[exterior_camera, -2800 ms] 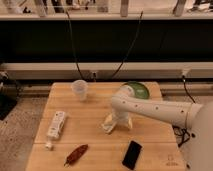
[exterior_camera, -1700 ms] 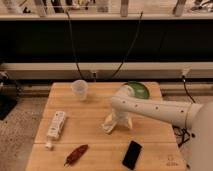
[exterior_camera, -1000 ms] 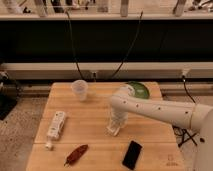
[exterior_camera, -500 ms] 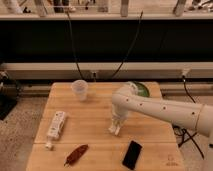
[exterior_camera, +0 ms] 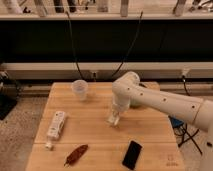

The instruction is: Place the white sponge in the ceramic cup

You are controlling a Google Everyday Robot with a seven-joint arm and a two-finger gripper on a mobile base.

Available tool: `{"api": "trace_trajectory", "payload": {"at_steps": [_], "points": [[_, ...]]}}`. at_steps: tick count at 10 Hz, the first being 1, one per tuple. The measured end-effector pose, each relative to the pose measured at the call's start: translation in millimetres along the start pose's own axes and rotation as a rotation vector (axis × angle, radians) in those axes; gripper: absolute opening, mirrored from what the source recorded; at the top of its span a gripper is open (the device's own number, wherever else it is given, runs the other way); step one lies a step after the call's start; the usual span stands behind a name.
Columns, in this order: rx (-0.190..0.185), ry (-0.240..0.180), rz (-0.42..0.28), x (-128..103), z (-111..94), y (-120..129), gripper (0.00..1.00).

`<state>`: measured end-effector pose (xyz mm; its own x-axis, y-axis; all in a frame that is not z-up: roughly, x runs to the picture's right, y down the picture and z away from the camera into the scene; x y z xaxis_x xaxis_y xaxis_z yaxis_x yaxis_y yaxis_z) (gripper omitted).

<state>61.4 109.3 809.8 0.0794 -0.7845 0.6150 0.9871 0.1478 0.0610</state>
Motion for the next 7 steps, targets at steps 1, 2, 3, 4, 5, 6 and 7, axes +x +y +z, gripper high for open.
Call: {"api": "trace_trajectory", "payload": {"at_steps": [1,2,3,4,5,6,7], "points": [[0.008,0.007,-0.005,10.6,-9.0,-3.6,0.00],[0.014,0.023,-0.008,22.5,-19.8,-7.4,0.00],[0.021,0.041,-0.016,32.3,-27.5,-12.5,0.00],[0.031,0.063,-0.025,41.4,-34.1,-19.5,0.00],[0.043,0.098,-0.034,55.4,-44.4,-26.4,0.00],[0.050,0.116,-0.037,61.0,-48.2,-30.5,0.00],[0.060,0.141,-0.044,68.2,-52.6,-38.7,0.00]]}}
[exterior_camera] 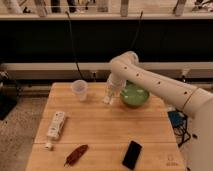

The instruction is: Place the white sponge in the ceramic cup

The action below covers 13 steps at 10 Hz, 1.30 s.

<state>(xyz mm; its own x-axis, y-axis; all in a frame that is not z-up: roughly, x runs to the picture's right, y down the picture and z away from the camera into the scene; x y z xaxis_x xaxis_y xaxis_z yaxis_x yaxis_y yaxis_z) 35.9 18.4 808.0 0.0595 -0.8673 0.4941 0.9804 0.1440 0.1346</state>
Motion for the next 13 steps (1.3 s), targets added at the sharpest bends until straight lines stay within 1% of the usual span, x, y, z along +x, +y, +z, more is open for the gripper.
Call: {"api": "trace_trajectory", "payload": {"at_steps": [2,3,5,8,9,12,13], "points": [[0.018,0.050,-0.018,20.8,-4.9,-24.6,0.00],[0.025,0.065,-0.023,25.8,-7.9,-33.8,0.00],[0.038,0.110,-0.046,42.4,-18.4,-58.0,0.00],[0.058,0.153,-0.084,55.4,-36.5,-84.1,0.00],[0.060,0.164,-0.100,57.6,-38.8,-91.5,0.00],[0.074,0.185,-0.158,62.3,-37.5,-124.9,0.00],[0.076,0.188,-0.168,63.6,-35.1,-131.2,0.00]]}}
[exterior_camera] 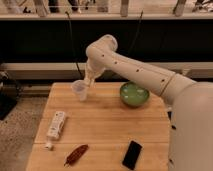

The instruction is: Place the white sponge in the ceramic cup

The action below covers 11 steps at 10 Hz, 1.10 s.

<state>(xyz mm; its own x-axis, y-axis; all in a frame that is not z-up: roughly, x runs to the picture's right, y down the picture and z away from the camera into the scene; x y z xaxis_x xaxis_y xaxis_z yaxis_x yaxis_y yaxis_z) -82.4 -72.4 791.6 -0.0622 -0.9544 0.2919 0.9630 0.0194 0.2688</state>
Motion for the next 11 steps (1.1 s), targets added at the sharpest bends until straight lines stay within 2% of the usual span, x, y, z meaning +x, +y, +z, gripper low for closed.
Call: {"api": "trace_trajectory", "payload": {"at_steps": [4,8,9,11], "points": [[0.002,0.010,-0.025,5.8,20.7,-20.1,0.02],[0.001,0.010,-0.016,3.4,43.4,-21.5,0.39],[0.004,0.008,-0.015,1.9,50.4,-24.6,0.51],[0.010,0.009,-0.013,1.0,56.4,-28.9,0.66]]}}
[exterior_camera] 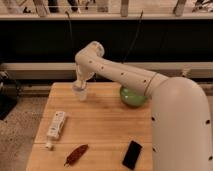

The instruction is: Place the white sponge in the ceramic cup

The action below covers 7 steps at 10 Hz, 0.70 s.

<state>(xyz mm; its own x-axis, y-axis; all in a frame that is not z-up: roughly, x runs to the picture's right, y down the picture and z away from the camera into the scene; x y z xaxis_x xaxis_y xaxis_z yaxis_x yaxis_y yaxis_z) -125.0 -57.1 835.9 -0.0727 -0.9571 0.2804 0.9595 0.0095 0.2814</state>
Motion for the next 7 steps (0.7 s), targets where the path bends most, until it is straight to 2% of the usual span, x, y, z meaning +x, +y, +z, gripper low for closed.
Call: {"api": "trace_trajectory", "payload": {"at_steps": [1,2,7], "points": [[0.002,0.003,0.004,0.4,2.9,-1.7,0.77],[0.004,0.005,0.006,0.4,4.7,-2.4,0.80],[0.014,0.024,0.011,-1.6,6.5,-2.8,0.80]]}}
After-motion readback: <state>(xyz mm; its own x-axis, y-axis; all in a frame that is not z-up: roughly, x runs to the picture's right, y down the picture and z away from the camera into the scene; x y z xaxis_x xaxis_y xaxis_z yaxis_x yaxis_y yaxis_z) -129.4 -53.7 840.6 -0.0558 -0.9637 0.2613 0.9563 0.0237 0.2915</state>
